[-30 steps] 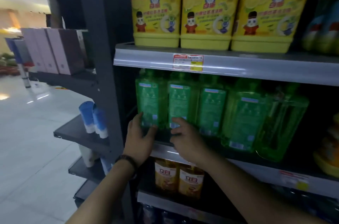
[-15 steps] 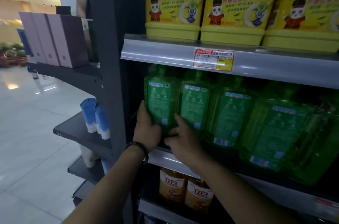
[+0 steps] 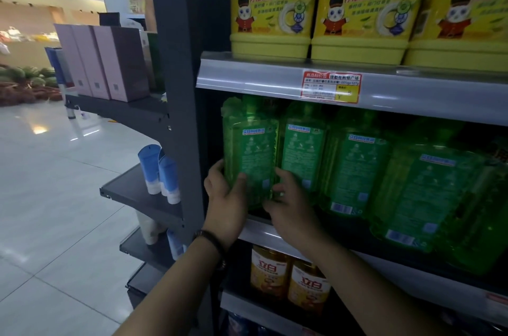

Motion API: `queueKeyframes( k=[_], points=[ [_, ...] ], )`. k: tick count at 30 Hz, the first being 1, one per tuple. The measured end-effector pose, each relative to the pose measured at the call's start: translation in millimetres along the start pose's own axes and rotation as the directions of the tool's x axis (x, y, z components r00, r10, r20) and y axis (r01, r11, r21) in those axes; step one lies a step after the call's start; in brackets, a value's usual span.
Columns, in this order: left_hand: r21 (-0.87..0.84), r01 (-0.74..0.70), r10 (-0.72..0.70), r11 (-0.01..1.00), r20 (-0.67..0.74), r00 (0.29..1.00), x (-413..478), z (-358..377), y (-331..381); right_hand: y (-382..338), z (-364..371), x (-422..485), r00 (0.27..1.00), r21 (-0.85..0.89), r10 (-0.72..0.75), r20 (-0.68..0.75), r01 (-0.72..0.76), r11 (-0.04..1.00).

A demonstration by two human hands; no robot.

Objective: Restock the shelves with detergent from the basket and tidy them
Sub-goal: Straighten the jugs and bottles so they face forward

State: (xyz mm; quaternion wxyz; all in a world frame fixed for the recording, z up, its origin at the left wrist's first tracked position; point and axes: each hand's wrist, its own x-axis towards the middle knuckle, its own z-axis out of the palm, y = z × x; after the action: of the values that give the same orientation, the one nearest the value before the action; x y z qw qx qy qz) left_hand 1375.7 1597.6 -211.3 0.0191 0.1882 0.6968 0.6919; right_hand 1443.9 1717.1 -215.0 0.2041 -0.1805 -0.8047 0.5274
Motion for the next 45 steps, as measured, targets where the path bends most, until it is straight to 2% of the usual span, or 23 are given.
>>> queueKeyframes(
  k=[5,8,10,12,16,18,22,26,32,36,38,41,43,45],
  points=[
    [-0.177,0.068,-0.061,0.982,0.044,0.997,12.1,-4.4,5.7,3.3,0.0,-10.7,0.999,-0.061,-0.041,0.028,0.043,0.997],
    [-0.202,0.093,-0.077,0.975,0.085,0.993,14.7,-10.3,1.0,2.9,5.3,-14.3,0.997,-0.086,-0.038,0.068,0.044,0.995],
    [-0.19,0.107,-0.087,0.976,0.112,0.99,14.7,-14.0,-4.8,-1.0,8.8,-12.3,0.997,-0.028,-0.025,0.066,0.027,0.999],
    [-0.114,0.06,-0.047,0.992,0.115,0.992,8.7,-13.8,-3.0,-4.7,9.7,-5.8,0.998,0.014,-0.041,0.051,0.04,0.999],
    [-0.018,-0.007,0.009,1.0,0.091,0.996,-6.4,-10.6,-0.5,-8.1,6.1,6.6,0.992,-0.087,-0.127,0.024,0.129,0.988],
    [-0.039,-0.033,0.036,0.999,0.08,0.996,-6.1,-12.7,-1.4,-6.1,6.1,9.4,0.987,-0.146,-0.162,-0.008,0.159,0.976],
    [-0.164,-0.03,0.048,0.986,0.11,0.993,6.7,-16.2,-5.3,-1.0,11.8,4.8,0.976,-0.126,-0.17,-0.134,0.153,0.98],
    [-0.229,0.056,-0.014,0.972,0.18,0.984,12.4,-14.0,-17.7,2.5,20.3,4.9,0.957,-0.226,-0.235,-0.17,0.194,0.955],
    [-0.155,-0.028,0.051,0.988,0.151,0.987,8.8,-13.1,-14.7,-5.1,12.4,14.3,0.966,-0.489,-0.22,-0.138,0.126,0.863],
    [-0.207,0.086,-0.042,0.975,0.209,0.977,24.6,-9.3,-11.1,-1.0,18.9,-1.7,0.936,-0.522,-0.278,-0.218,0.129,0.843],
    [-0.235,0.084,-0.031,0.968,0.222,0.975,34.0,-7.9,-3.7,1.0,20.9,-19.8,0.918,-0.513,-0.353,-0.182,0.218,0.83],
    [-0.284,0.165,-0.104,0.944,0.219,0.97,53.2,-4.6,1.9,-0.8,24.9,-42.1,0.925,-0.566,-0.378,0.03,0.328,0.757],
    [-0.302,0.187,-0.117,0.935,0.233,0.965,58.3,-1.1,5.6,-1.6,28.3,-47.0,0.94,-0.644,-0.322,0.11,0.314,0.698],
    [-0.301,0.21,-0.13,0.93,0.266,0.955,59.4,2.0,3.5,-4.4,27.3,-47.0,0.953,-0.696,-0.276,0.127,0.284,0.66]
  ],
)
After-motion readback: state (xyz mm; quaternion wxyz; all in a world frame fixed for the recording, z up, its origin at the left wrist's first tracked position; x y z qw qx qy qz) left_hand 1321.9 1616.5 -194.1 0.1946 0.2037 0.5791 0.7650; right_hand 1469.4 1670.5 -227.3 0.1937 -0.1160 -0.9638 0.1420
